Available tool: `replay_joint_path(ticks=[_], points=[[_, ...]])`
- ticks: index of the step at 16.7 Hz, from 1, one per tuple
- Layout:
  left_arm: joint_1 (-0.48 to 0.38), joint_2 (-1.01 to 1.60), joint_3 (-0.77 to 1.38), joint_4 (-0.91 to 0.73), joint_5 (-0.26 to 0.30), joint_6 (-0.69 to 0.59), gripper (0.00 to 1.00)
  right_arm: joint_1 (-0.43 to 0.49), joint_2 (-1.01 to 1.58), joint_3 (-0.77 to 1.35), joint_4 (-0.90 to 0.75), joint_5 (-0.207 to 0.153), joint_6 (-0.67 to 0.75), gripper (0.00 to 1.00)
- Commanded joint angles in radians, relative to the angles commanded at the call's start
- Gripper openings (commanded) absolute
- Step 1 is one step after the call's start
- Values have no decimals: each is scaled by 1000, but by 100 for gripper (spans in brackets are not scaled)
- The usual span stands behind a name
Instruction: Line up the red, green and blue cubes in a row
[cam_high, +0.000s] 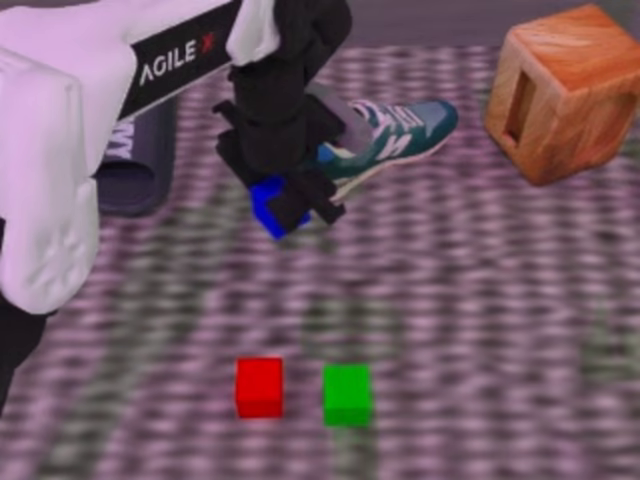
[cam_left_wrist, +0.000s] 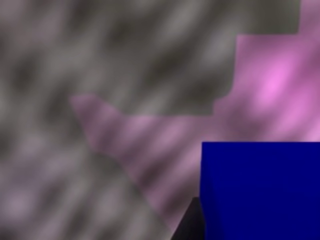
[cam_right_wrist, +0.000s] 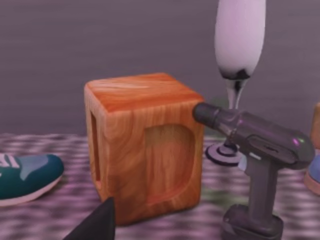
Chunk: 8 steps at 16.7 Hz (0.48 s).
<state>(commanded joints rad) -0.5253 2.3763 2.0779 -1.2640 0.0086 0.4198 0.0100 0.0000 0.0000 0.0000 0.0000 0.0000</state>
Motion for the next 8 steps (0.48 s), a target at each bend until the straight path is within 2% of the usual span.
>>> replay_joint_path(ticks=[4, 8], points=[[-21, 0, -4, 2, 0, 7, 0, 0, 0, 0, 0, 0, 0, 100], [-157, -30, -31, 1, -1, 51, 0, 0, 0, 0, 0, 0, 0, 100]])
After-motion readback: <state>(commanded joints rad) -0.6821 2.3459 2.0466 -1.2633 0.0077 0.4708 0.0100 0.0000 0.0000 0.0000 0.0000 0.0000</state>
